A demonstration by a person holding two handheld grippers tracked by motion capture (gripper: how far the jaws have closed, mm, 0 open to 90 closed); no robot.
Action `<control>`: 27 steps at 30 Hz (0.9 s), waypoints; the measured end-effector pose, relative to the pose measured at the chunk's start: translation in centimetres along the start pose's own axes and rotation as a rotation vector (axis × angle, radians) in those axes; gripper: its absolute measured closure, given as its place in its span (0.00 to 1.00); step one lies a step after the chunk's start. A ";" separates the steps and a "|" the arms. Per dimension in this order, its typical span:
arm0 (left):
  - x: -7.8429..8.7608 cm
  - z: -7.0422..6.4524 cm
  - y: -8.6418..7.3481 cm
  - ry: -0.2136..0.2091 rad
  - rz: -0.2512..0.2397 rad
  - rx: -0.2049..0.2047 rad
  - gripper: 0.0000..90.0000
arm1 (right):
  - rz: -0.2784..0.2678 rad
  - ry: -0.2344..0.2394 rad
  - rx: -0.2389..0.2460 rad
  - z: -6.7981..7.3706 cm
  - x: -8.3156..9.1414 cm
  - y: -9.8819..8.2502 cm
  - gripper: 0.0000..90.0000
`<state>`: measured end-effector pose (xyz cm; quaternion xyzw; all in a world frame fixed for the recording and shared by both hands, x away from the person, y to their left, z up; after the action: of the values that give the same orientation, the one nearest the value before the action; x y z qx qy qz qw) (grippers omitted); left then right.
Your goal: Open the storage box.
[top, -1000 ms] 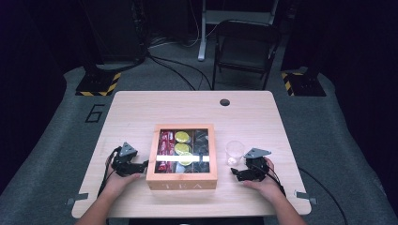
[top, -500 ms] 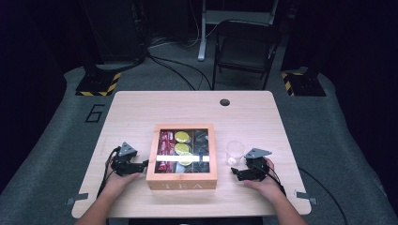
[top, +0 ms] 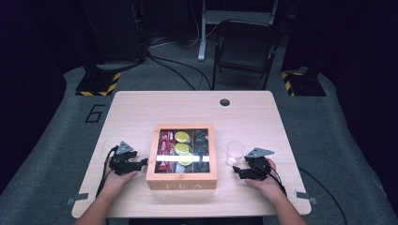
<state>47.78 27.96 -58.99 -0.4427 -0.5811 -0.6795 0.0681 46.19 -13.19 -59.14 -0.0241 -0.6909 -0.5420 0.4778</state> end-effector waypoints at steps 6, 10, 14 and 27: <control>0.4 -0.2 0.4 0.030 0.024 -0.017 0.44 | -0.013 -0.035 -0.020 -0.5 1.0 0.6 0.38; 0.7 -0.2 0.5 0.042 0.032 -0.016 0.45 | -0.033 -0.036 -0.032 -0.6 1.6 1.0 0.40; 1.0 0.0 0.9 0.046 0.017 0.005 0.47 | -0.040 -0.049 -0.032 -0.6 2.3 1.1 0.43; 2.9 -0.9 2.4 0.037 -0.026 0.033 0.52 | -0.052 -0.065 -0.057 -0.4 4.1 1.8 0.54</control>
<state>47.05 27.64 -55.23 -0.4211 -0.5965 -0.6789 0.0772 45.21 -14.68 -55.04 -0.0374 -0.6905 -0.5728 0.4401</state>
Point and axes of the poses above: each handheld gripper's, and its own axes: x roughly backward along the jaws, y roughly out of its top, z roughly to its left, the point moved 10 cm from there along -x, roughly forward along the jaws, and after that the axes turned 1 degree about z, right-handed, at the moved point
